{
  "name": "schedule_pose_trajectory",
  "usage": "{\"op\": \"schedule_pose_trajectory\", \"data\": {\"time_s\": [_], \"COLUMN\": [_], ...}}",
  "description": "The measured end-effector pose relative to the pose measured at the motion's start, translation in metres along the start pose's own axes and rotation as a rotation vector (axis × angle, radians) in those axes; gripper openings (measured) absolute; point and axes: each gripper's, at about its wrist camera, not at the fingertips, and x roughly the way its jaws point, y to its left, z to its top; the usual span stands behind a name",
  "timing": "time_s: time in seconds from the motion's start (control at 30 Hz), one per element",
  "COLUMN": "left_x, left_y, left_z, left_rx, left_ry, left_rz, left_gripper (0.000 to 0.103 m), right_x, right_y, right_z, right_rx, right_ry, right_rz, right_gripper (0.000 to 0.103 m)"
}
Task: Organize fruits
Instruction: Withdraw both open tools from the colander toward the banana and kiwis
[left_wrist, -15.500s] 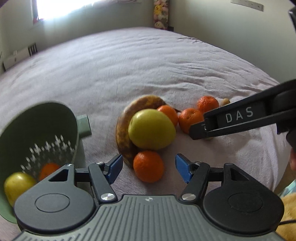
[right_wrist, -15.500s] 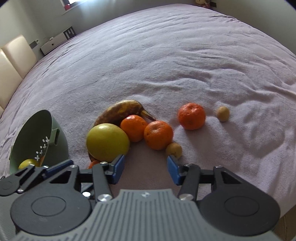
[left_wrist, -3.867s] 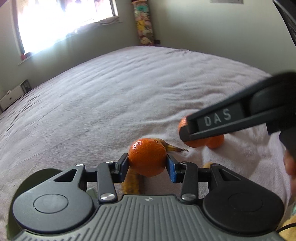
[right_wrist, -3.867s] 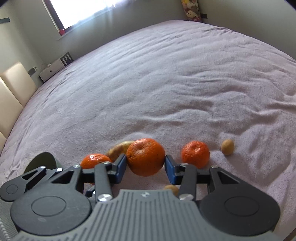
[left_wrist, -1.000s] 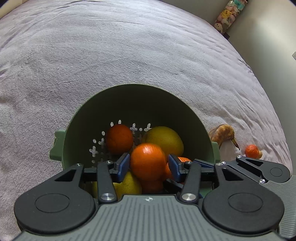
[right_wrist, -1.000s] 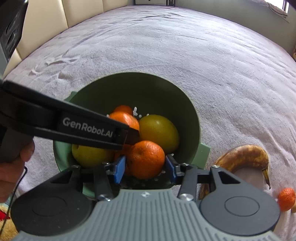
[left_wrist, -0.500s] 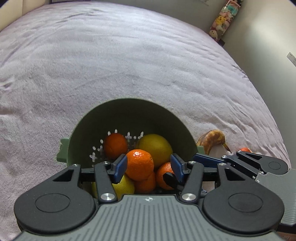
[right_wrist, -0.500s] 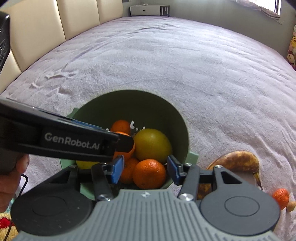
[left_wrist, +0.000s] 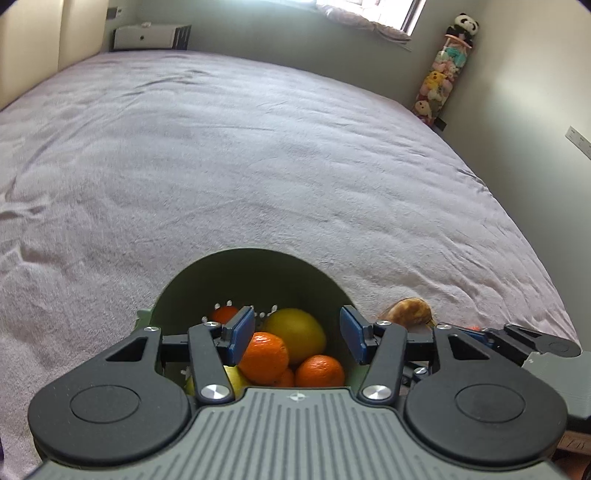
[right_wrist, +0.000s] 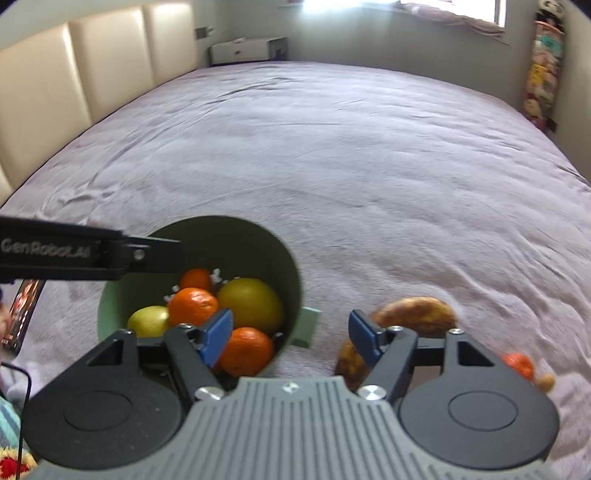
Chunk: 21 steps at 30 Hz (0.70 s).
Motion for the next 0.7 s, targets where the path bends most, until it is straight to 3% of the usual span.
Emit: {"op": "schedule_pose_trajectory", "data": {"time_s": [0.7], "left_x": [0.016], "left_y": [-0.109], "left_z": [-0.038], "left_rx": [0.288], "left_ry": [-0.006], "left_rz": [-0.093], "left_gripper": [0.063], "right_x": [-0.042], "right_y": [-0.115], "right_z": [-0.062], "right_rx": [0.307], "right_ry": [-0.026], "right_rz": [-0.172], "right_gripper": [0.067]}}
